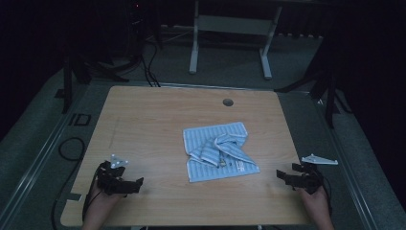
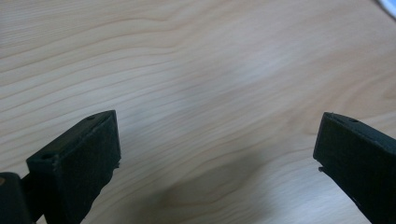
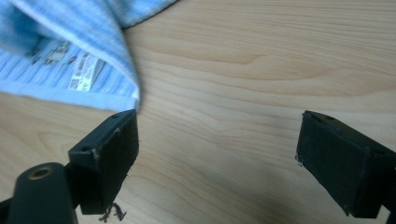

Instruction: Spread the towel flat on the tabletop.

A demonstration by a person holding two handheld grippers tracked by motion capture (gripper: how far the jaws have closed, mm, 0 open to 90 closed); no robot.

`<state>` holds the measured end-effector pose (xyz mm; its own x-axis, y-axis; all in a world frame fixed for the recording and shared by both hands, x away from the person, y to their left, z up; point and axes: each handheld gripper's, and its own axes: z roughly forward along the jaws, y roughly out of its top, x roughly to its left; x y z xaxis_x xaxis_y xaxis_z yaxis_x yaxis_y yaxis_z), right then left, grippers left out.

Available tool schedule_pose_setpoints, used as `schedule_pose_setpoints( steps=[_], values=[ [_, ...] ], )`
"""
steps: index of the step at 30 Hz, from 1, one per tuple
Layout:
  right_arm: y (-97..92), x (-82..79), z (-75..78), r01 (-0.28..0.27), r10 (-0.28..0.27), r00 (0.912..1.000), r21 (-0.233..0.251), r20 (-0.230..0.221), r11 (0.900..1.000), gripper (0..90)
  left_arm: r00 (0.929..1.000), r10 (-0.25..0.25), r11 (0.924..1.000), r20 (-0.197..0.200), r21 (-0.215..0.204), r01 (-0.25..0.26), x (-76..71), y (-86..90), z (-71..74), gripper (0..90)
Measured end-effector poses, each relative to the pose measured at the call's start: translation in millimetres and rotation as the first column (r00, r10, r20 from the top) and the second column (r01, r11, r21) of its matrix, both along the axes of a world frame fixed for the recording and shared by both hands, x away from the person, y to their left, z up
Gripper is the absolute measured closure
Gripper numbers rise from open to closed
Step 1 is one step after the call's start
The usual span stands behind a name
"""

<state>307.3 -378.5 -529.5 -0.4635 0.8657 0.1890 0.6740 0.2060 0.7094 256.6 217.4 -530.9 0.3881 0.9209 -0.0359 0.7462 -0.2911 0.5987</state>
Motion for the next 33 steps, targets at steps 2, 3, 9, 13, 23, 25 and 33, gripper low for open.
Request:
schedule_pose_setpoints(
  steps=[2, 3, 9, 13, 23, 25, 33],
  values=[
    [6.4, 0.7, 0.4, -0.027, 0.027, 0.9996, -0.045, 0.008, 0.9986, 12.2, 0.9993, -0.034, 0.9993, -0.016, 0.014, 0.034, 2.8, -11.5, -1.2, 0.6],
    [9.7, 0.9, 1.0, -0.037, 0.037, 0.9992, -0.052, 0.011, 0.9980, 11.9, 0.9988, -0.046, 0.9987, -0.018, 0.021, 0.047, 3.9, -17.0, -1.6, 0.5],
    [30.9, 6.3, 5.4, -0.092, 0.092, 0.9957, -0.074, 0.006, 0.9931, 12.4, 0.9938, -0.104, 0.9937, -0.038, 0.038, 0.106, 12.1, -46.0, -4.0, 0.6],
    [45.3, 11.6, 7.4, -0.133, 0.133, 0.9911, -0.091, 0.000, 0.9870, 13.0, 0.9884, -0.144, 0.9877, -0.049, 0.055, 0.146, 16.5, -62.9, -4.1, 0.6],
    [78.8, 20.6, 15.5, -0.236, 0.240, 0.9707, -0.151, 0.010, 0.9600, 18.5, 0.9714, -0.231, 0.9705, -0.054, 0.058, 0.234, 26.5, -99.9, 5.7, 0.6],
    [85.9, 23.4, 16.5, -0.264, 0.268, 0.9633, -0.168, 0.002, 0.9497, 21.2, 0.9682, -0.246, 0.9663, -0.048, 0.067, 0.249, 29.0, -108.4, 8.7, 0.6],
    [115.0, 34.4, 17.9, -0.332, 0.339, 0.9407, -0.223, -0.005, 0.9168, 27.9, 0.9505, -0.309, 0.9481, -0.035, 0.069, 0.310, 37.6, -139.4, 14.0, 4.1]
  ],
)
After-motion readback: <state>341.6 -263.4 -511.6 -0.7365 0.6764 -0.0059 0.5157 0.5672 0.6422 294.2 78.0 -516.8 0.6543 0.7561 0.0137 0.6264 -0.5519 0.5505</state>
